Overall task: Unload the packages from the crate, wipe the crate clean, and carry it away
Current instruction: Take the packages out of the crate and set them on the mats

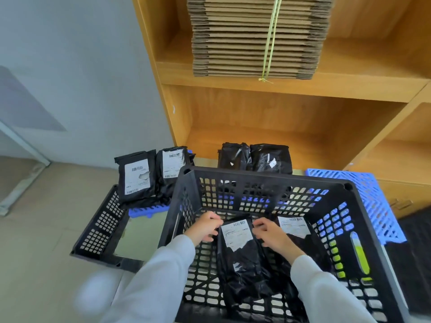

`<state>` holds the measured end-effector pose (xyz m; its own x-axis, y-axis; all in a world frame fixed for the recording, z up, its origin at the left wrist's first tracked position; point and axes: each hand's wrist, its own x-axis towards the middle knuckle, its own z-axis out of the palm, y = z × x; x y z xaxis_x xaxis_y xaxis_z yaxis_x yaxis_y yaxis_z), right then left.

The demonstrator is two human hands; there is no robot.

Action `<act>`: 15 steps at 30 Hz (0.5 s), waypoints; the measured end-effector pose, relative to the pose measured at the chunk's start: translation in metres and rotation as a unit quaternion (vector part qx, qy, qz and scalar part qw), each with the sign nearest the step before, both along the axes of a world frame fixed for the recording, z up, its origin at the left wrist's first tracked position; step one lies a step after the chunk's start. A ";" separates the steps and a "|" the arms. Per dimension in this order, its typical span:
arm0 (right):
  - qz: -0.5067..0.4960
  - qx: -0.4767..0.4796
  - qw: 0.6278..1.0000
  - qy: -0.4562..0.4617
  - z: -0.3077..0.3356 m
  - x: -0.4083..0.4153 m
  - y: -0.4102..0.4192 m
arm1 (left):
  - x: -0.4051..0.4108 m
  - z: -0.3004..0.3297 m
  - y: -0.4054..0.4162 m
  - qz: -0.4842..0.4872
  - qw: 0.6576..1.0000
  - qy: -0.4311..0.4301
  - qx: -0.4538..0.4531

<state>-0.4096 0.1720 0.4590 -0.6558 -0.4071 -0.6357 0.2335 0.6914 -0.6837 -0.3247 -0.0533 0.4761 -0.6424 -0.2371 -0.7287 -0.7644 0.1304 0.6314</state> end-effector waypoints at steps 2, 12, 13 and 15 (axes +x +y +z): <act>-0.006 0.002 1.000 -0.002 -0.010 0.001 -0.004 | 0.000 -0.013 0.000 0.010 1.000 -0.017 -0.017; 0.007 0.071 0.995 -0.075 -0.052 0.000 -0.011 | 0.003 -0.052 0.023 0.057 0.993 -0.102 0.005; 0.007 0.076 0.994 -0.076 -0.057 0.001 -0.012 | 0.003 -0.055 0.026 0.073 0.992 -0.104 0.010; -0.003 0.069 0.994 -0.083 -0.065 0.002 -0.011 | 0.002 -0.060 0.029 0.096 0.990 -0.107 0.009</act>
<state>-0.4078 0.1606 0.3942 -0.5392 -0.3048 -0.7851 0.3397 0.7743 -0.5339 -0.3229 -0.0240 0.4158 -0.4172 -0.3253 -0.8486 -0.8905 -0.0404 0.4533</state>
